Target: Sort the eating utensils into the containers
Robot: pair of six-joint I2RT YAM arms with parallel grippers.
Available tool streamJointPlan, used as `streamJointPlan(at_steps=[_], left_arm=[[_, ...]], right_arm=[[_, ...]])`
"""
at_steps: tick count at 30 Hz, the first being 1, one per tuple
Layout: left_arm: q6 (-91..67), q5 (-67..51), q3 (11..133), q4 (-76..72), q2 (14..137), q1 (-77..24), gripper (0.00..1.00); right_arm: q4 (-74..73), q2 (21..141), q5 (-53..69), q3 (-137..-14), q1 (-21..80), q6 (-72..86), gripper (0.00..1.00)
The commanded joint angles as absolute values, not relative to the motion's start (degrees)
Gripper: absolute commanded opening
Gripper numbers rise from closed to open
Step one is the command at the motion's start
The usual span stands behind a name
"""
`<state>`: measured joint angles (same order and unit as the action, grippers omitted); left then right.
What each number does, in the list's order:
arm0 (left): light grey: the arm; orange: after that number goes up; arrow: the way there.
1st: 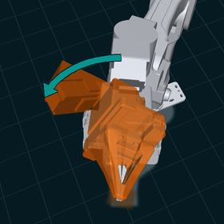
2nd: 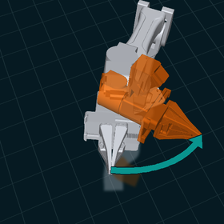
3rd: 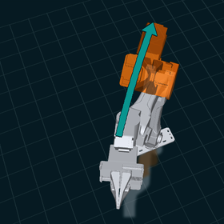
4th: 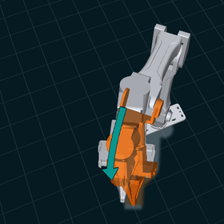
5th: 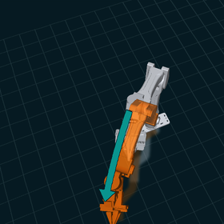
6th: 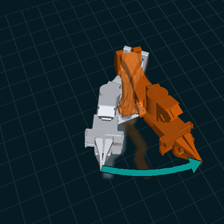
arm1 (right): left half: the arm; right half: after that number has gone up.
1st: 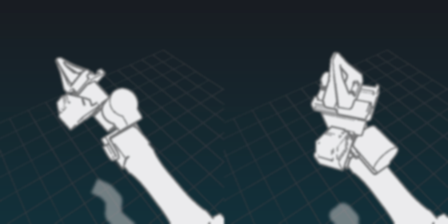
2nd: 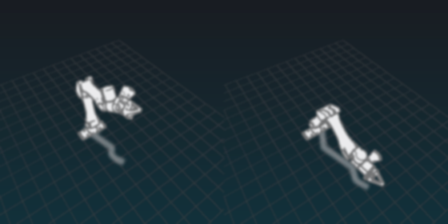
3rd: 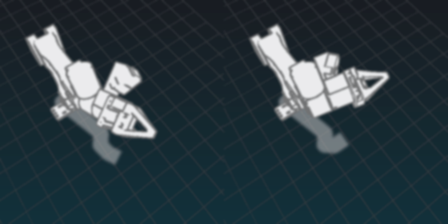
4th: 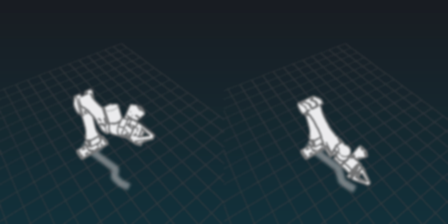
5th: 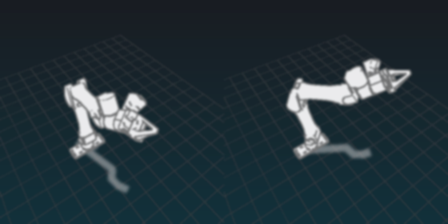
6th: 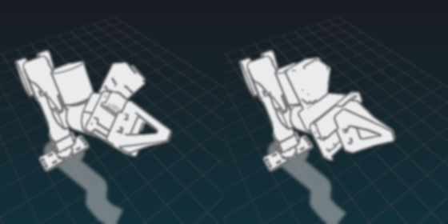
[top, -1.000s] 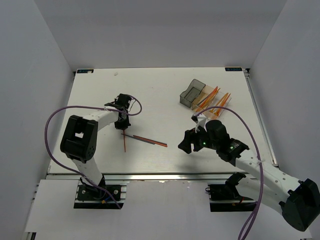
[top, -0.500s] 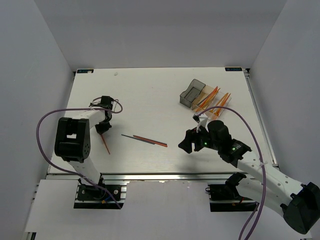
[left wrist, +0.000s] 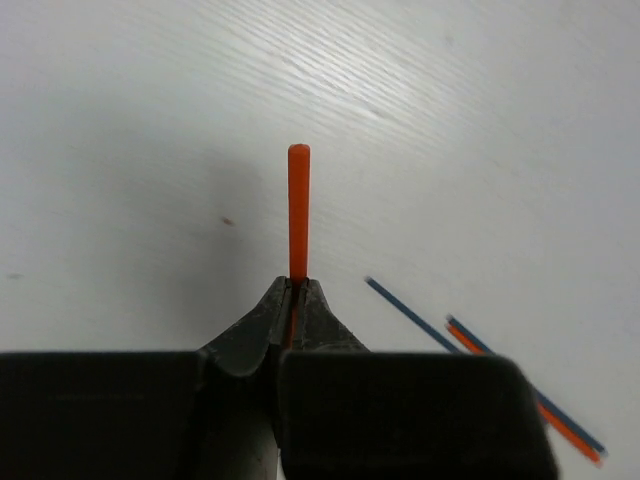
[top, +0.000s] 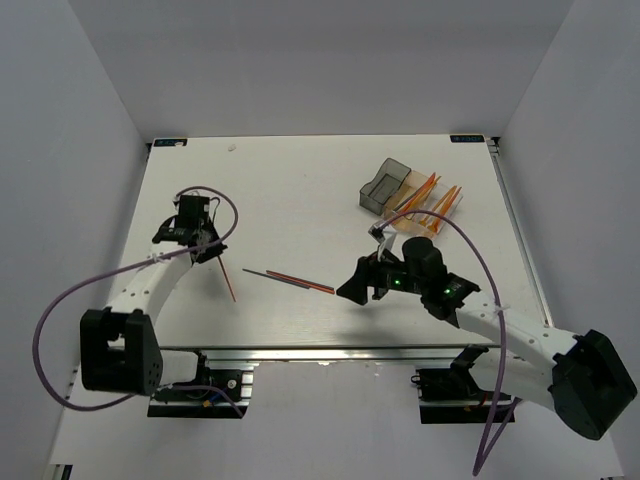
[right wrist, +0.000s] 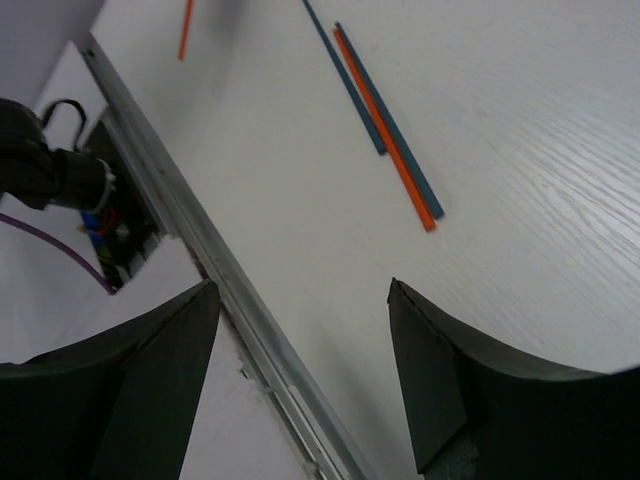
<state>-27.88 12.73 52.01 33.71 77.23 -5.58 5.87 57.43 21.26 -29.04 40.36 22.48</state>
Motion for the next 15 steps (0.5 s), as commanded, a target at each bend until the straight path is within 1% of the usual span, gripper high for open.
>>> streamJointPlan(at_steps=[1, 4, 5, 6, 9, 11, 15], left_arm=[[-28.6, -4.2, 48.6, 29.2, 70.9, -7.5, 0.0], [-32.8, -10.4, 46.7, 24.3, 65.1, -11.1, 0.0], [-34.1, -11.1, 46.4, 22.3, 63.9, -12.3, 0.0], [-35.9, -11.9, 46.4, 21.4, 62.2, -14.3, 0.0], [-38.6, -13.3, 46.1, 18.7, 59.8, -17.7, 0.0], [-39.3, -14.1, 45.6, 17.2, 59.0, -18.7, 0.0], [-41.2, -17.4, 42.6, 14.2, 57.4, -19.1, 0.0]], right_arm=[[23.0, 61.4, 25.8, -30.4, 42.8, 29.2, 0.75], [32.4, 68.2, 24.7, -33.0, 45.9, 35.1, 0.77], [33.3, 70.0, 22.0, -34.4, 46.9, 35.9, 0.78], [33.6, 73.5, 20.3, -37.2, 47.9, 36.5, 0.81], [31.1, 79.5, 13.1, -43.4, 51.1, 37.6, 0.81], [31.5, 82.3, 10.2, -44.7, 52.3, 38.5, 0.81], [34.4, 85.2, 11.5, -46.6, 53.2, 38.8, 0.78]])
